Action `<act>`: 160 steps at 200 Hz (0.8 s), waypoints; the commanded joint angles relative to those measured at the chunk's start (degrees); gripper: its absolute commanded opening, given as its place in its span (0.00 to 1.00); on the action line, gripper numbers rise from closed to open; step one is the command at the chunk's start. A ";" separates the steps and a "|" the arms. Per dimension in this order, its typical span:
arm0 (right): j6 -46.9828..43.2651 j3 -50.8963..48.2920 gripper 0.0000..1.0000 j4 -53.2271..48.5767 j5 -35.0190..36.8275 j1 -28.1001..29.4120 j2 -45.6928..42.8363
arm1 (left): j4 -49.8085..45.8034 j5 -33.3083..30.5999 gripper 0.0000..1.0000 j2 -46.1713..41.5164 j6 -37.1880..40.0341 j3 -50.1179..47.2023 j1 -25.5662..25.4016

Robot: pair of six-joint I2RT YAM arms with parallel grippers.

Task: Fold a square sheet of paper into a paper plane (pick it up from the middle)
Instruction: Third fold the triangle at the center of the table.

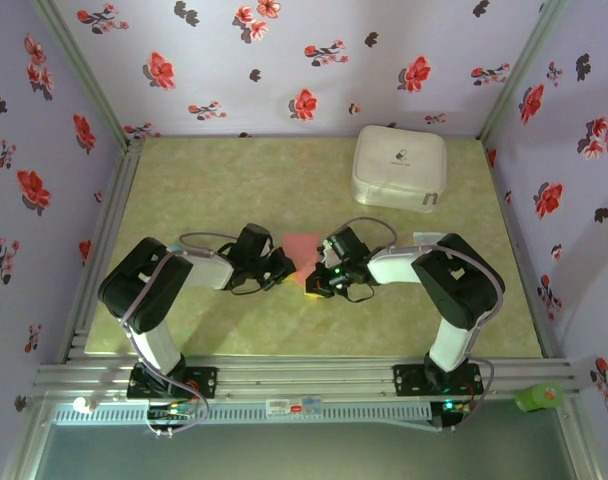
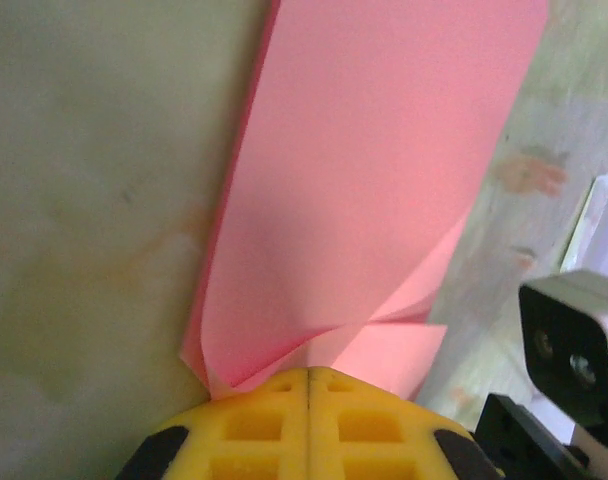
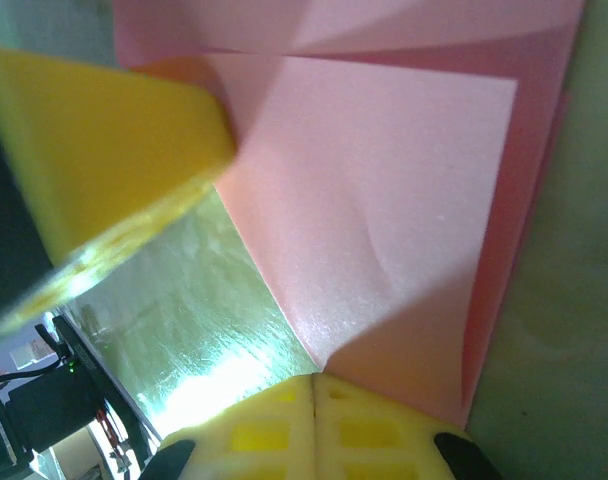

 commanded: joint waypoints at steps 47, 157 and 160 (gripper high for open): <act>-1.84 -1.52 0.02 -5.74 2.32 -0.42 1.44 | -8.19 -4.93 0.05 2.28 4.99 2.37 5.99; -4.54 0.20 0.02 -8.20 1.16 -0.68 1.85 | -13.42 -4.83 0.11 -8.12 8.82 6.24 6.61; -4.52 0.20 0.02 -8.25 1.16 -0.68 1.84 | -13.42 -4.79 0.11 -8.51 9.02 6.20 6.46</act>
